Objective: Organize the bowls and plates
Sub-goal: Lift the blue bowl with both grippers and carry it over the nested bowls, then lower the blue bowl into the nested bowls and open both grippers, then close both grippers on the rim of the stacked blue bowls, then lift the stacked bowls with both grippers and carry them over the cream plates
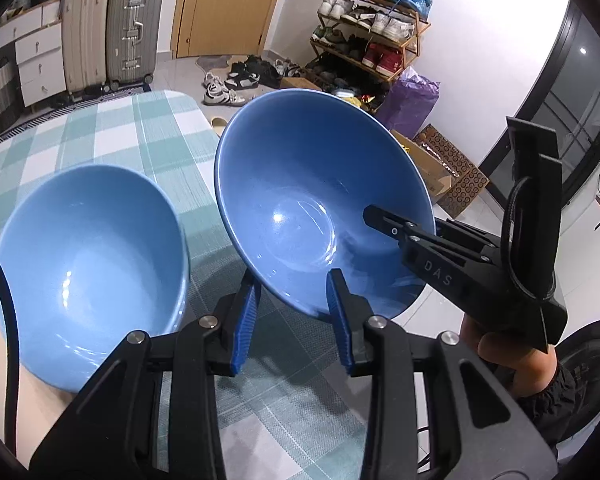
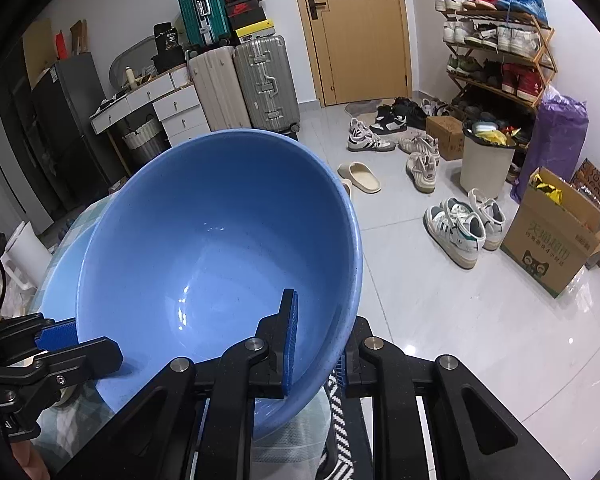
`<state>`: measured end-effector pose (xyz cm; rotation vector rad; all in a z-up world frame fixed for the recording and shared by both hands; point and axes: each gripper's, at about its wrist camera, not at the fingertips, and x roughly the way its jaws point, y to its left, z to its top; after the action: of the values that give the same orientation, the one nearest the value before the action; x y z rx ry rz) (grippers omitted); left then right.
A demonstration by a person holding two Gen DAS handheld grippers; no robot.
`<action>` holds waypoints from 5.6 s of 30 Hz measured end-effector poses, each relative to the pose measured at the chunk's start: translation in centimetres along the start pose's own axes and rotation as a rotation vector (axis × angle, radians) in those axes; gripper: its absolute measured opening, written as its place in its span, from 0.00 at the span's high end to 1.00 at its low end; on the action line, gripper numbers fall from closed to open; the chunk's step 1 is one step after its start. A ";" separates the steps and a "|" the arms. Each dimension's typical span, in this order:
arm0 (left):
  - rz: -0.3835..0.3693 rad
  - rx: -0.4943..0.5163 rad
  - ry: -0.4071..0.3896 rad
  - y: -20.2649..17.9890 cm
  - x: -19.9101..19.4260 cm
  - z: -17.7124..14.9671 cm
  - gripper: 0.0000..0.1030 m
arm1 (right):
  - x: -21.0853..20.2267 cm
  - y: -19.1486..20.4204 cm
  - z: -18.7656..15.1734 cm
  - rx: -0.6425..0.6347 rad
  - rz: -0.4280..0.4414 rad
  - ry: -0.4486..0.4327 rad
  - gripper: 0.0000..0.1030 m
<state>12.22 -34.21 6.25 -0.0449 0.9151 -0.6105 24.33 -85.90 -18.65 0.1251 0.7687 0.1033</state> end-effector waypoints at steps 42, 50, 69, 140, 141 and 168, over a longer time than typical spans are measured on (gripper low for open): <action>0.125 -0.088 -0.154 10.2 -17.6 -4.9 0.71 | -1.4 16.7 1.3 -0.196 0.093 0.037 0.81; 0.156 -0.107 -0.125 12.3 -16.5 -5.5 0.71 | 0.6 19.2 0.6 -0.230 0.106 0.075 0.79; 0.234 -0.111 -0.066 14.8 -13.1 -4.8 0.71 | 2.5 22.0 -0.2 -0.316 0.058 0.085 0.69; 0.250 -0.228 -0.035 25.3 -4.7 -2.2 0.23 | 6.1 15.4 -2.3 0.073 0.305 0.064 0.19; 0.243 -0.231 -0.036 25.3 -4.6 -2.2 0.26 | 6.2 15.4 -2.3 0.071 0.312 0.063 0.19; 0.199 -0.168 -0.026 22.2 -4.4 -1.8 0.73 | 5.7 16.9 -2.1 0.013 0.295 0.047 0.51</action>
<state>19.45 -13.17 1.92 -0.1107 0.9312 -0.3466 26.17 -68.24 -21.48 0.2484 0.7942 0.3826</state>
